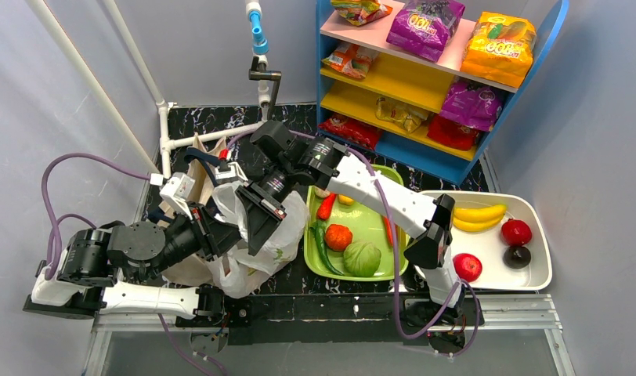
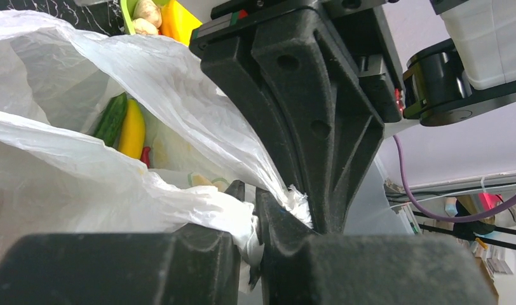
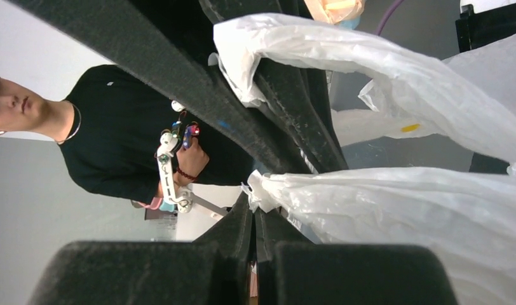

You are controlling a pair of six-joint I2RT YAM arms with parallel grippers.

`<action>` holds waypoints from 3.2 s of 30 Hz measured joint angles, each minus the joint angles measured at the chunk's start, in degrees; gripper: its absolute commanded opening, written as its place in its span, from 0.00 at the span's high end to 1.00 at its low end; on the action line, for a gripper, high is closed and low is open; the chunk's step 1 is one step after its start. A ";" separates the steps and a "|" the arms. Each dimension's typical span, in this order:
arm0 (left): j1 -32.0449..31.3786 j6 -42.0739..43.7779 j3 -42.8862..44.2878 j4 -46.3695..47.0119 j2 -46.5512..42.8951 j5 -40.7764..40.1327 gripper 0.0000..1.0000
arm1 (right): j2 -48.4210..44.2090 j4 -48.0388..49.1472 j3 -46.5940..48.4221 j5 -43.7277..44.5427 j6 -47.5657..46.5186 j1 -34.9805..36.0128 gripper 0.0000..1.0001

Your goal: Place the food into the grocery bag and tie it

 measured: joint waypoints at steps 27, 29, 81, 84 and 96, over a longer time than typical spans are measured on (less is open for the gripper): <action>0.00 -7.63 13.92 -20.04 0.66 10.75 0.53 | -0.63 7.23 -10.43 -1.42 3.45 -2.14 0.99; 0.00 -6.99 13.99 -21.33 2.16 11.45 0.71 | -0.81 6.12 -10.43 -1.14 2.45 -3.54 0.99; -0.13 4.15 14.25 -20.00 29.81 17.35 0.17 | -9.57 -19.17 -2.40 26.82 9.90 -16.55 0.99; -0.11 3.39 14.29 -22.88 32.33 13.09 0.22 | -9.99 -18.23 -2.56 26.80 10.56 -17.44 0.99; -0.90 5.88 6.03 -17.88 26.99 9.92 0.07 | -10.19 -18.08 -2.29 25.35 11.43 -18.95 0.99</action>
